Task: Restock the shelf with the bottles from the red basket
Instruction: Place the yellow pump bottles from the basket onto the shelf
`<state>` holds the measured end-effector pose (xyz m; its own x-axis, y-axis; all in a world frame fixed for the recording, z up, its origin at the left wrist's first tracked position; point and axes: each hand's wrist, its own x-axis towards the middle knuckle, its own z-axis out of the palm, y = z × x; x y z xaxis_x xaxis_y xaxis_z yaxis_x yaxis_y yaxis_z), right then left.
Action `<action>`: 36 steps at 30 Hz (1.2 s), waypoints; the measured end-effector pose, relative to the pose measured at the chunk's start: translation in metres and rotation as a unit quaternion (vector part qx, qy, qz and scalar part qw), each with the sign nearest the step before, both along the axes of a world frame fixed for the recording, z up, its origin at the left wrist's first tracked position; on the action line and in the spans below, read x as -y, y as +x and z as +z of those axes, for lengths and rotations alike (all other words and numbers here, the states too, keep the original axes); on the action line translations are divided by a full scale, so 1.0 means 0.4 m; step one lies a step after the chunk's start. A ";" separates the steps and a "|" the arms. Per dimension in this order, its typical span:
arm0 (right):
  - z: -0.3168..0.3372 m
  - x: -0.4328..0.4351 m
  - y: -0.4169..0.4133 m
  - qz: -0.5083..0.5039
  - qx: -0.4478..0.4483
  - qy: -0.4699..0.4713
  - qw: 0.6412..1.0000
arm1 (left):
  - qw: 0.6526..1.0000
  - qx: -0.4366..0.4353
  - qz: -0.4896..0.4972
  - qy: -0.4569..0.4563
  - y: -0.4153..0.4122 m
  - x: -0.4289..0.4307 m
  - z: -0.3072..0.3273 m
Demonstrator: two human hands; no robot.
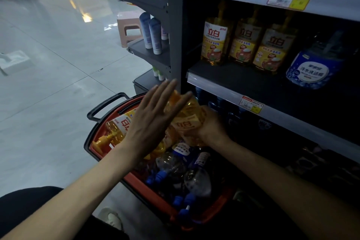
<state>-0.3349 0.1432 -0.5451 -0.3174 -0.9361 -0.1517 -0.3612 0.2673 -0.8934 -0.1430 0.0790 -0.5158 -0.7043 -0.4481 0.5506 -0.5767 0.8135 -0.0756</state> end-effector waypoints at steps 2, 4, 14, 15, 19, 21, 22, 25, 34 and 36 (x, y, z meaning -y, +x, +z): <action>0.028 -0.002 -0.008 -0.011 0.000 -0.015 1.000 | 0.999 -0.032 0.025 0.026 0.002 -0.005 0.027; 0.050 -0.006 -0.013 -0.042 0.026 -0.021 0.999 | 0.983 -0.098 0.077 0.131 -0.002 -0.018 0.046; 0.120 -0.035 -0.066 -0.124 0.127 -0.057 0.983 | 0.770 -0.216 -0.008 0.600 -0.113 -0.021 0.016; 0.126 -0.037 -0.073 -0.133 0.131 -0.061 0.981 | 0.757 -0.232 -0.016 0.611 -0.122 -0.025 0.012; 0.150 -0.048 -0.099 -0.147 0.131 -0.063 0.979 | 0.727 -0.260 -0.038 0.635 -0.149 -0.026 0.000; 0.157 -0.051 -0.111 -0.157 0.135 -0.066 0.976 | 0.707 -0.270 -0.050 0.652 -0.162 -0.022 0.011; 0.158 -0.051 -0.117 -0.160 0.135 -0.070 0.975 | 0.694 -0.278 -0.054 0.662 -0.170 -0.020 0.019; 0.166 -0.056 -0.136 -0.165 0.133 -0.081 0.974 | 0.686 -0.286 -0.060 0.667 -0.200 -0.014 0.039; 0.198 -0.047 -0.201 -0.193 0.071 -0.166 0.964 | 0.696 -0.320 -0.072 0.638 -0.315 0.024 0.080; 0.193 -0.039 -0.213 -0.201 0.045 -0.203 0.957 | 0.704 -0.329 -0.084 0.624 -0.338 0.025 0.090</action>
